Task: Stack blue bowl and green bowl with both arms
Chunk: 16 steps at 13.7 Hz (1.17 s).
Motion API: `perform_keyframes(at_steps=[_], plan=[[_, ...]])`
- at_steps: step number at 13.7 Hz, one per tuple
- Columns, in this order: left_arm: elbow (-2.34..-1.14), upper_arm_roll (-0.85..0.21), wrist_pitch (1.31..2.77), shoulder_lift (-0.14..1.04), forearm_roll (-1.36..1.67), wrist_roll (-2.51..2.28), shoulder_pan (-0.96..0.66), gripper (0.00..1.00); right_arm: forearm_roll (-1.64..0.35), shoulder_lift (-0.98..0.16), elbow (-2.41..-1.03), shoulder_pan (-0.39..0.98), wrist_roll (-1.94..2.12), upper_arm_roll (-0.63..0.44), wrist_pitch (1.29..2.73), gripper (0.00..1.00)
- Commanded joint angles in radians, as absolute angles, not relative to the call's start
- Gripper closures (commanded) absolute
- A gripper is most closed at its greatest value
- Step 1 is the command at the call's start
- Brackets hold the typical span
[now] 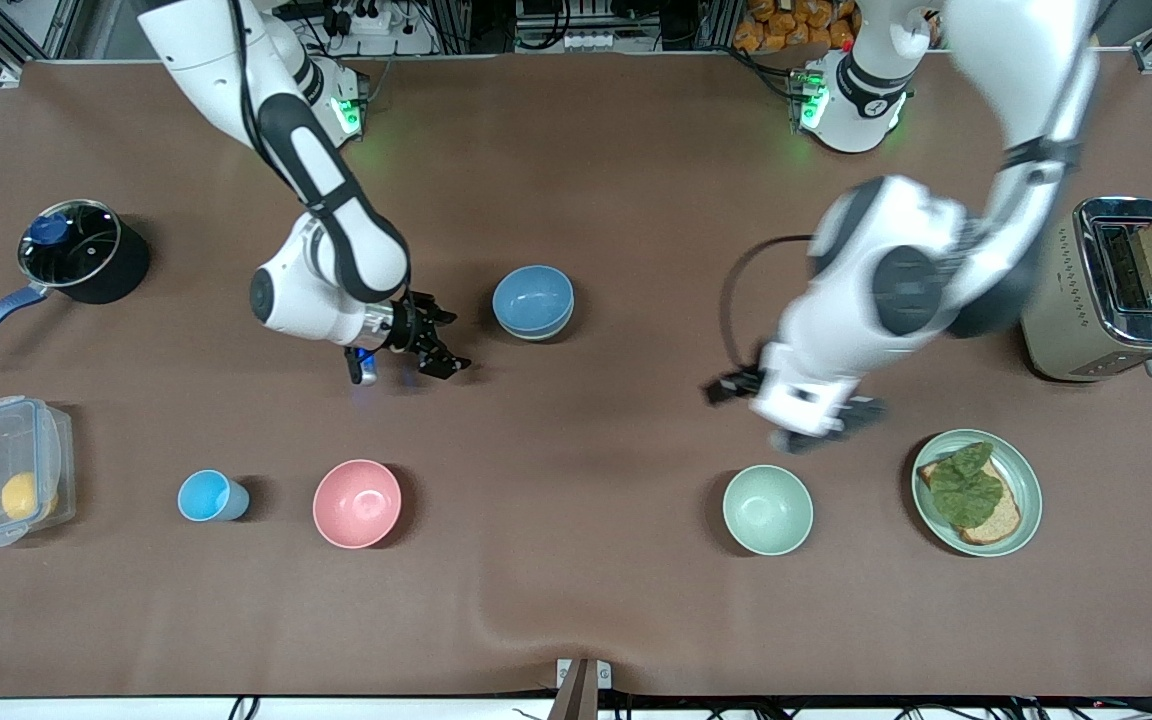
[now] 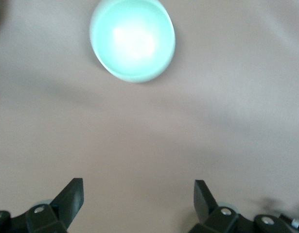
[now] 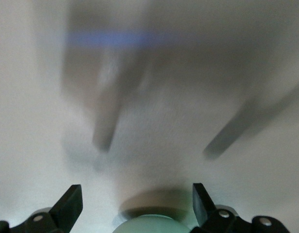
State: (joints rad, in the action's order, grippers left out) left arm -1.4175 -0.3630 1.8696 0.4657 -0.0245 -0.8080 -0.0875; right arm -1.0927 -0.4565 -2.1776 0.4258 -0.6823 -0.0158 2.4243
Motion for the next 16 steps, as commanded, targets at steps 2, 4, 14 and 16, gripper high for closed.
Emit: perform_keyframes(at_steps=[2,4,14,16], plan=[[-1.434,-0.374,1.754,0.325,-0.048,-0.651,0.046,0.00,-0.958,-0.407,-2.174,0.413,-0.678,-0.078,2.326,0.00],[-1.442,-0.380,1.712,0.269,-0.035,-0.548,0.119,0.00,-0.775,-0.387,-2.122,0.413,-0.678,-0.182,2.164,0.00],[-1.649,-0.054,1.583,-0.025,-0.006,-0.158,-0.038,0.00,-0.217,-0.256,-1.786,0.186,-0.323,-0.319,1.616,0.00],[-1.628,-0.049,1.569,-0.025,-0.008,-0.123,-0.043,0.00,-0.155,-0.253,-1.663,0.157,-0.150,-0.316,1.501,0.00]])
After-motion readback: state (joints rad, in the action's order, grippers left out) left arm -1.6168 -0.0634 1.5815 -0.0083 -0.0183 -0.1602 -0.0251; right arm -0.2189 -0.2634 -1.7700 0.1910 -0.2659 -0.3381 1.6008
